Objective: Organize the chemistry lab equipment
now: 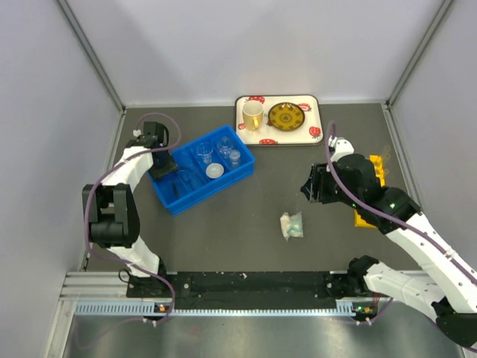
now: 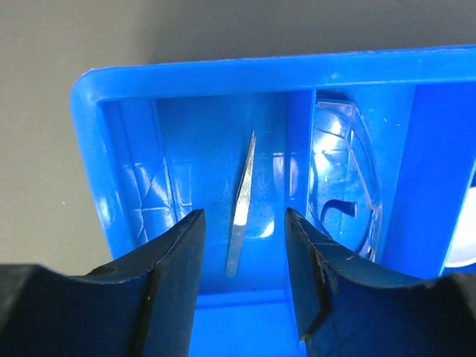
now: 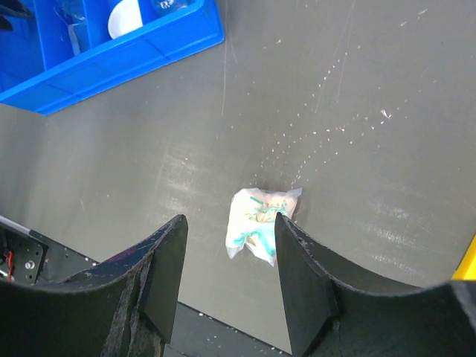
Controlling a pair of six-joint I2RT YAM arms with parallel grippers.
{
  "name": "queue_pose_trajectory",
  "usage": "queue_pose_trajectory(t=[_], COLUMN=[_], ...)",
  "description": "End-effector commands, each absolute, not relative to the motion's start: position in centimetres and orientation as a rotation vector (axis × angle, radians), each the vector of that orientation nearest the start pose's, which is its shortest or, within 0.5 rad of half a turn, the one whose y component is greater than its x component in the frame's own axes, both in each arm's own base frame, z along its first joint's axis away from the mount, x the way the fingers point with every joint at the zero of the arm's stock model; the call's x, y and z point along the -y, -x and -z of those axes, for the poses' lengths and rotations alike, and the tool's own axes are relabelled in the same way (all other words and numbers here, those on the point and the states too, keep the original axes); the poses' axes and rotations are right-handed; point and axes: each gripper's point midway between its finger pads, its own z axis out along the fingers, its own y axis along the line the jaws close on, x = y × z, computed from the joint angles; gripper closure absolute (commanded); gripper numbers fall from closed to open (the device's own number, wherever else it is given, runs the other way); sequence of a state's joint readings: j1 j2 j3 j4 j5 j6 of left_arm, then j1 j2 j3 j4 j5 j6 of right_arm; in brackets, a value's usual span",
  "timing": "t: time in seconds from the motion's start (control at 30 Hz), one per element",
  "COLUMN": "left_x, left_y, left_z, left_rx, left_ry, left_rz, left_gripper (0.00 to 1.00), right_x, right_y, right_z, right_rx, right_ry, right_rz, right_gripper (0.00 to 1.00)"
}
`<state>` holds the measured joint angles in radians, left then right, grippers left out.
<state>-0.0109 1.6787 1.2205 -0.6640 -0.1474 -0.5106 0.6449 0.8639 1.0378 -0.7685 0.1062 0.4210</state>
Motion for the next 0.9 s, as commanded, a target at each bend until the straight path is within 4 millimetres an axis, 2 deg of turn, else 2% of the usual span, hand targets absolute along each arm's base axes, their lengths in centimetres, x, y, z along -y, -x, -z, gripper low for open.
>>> queue_pose_trajectory(t=[0.0,0.13,0.2,0.23,0.37,0.4,0.43,0.5,0.57,0.6,0.7,0.87], left_x=[-0.1,1.0,2.2,2.8,4.5,5.0,5.3,6.5,7.1,7.4,8.0,8.8], left_y=[-36.7,-35.9,-35.4,-34.8,-33.1,-32.6,-32.2,-31.2,-30.6,-30.1,-28.9,-27.3], left_z=[-11.0,-13.8,-14.5,-15.2,-17.4,-18.7,-19.0,-20.9,-21.9,-23.2,-24.8,-25.6], left_rx=[-2.493,-2.435,-2.434,-2.428,-2.384,-2.351,-2.342,-2.299,-2.27,-2.234,-2.195,-2.187], left_ry=[0.705,0.671,0.638,0.609,0.5,0.448,0.419,0.338,0.298,0.269,0.224,0.172], left_rz=[0.015,0.118,0.208,0.255,0.371,0.392,0.412,0.487,0.527,0.552,0.593,0.645], left_gripper=[0.46,0.42,0.4,0.36,0.22,0.16,0.01,0.01,0.01,0.01,0.01,0.01], right_x=[-16.1,-16.9,-17.4,-17.5,-17.9,-18.0,-18.1,-18.4,-18.7,-19.0,-19.8,-20.2], right_y=[-21.9,-22.1,-22.2,-22.4,-22.8,-23.0,-23.0,-23.2,-23.1,-22.9,-22.2,-20.9], right_z=[-23.9,-21.2,-20.1,-19.0,-16.4,-15.9,-14.8,-13.9,-12.5,-12.0,-10.5,-7.6], right_rx=[-2.19,-2.273,-2.295,-2.325,-2.391,-2.4,-2.435,-2.455,-2.493,-2.508,-2.543,-2.609], right_ry=[0.173,0.212,0.224,0.228,0.244,0.244,0.253,0.257,0.269,0.284,0.322,0.347], right_rz=[-0.497,-0.49,-0.49,-0.471,-0.428,-0.418,-0.4,-0.389,-0.369,-0.362,-0.333,-0.279], right_gripper=[0.48,0.48,0.45,0.43,0.35,0.34,0.33,0.32,0.31,0.31,0.31,0.31])
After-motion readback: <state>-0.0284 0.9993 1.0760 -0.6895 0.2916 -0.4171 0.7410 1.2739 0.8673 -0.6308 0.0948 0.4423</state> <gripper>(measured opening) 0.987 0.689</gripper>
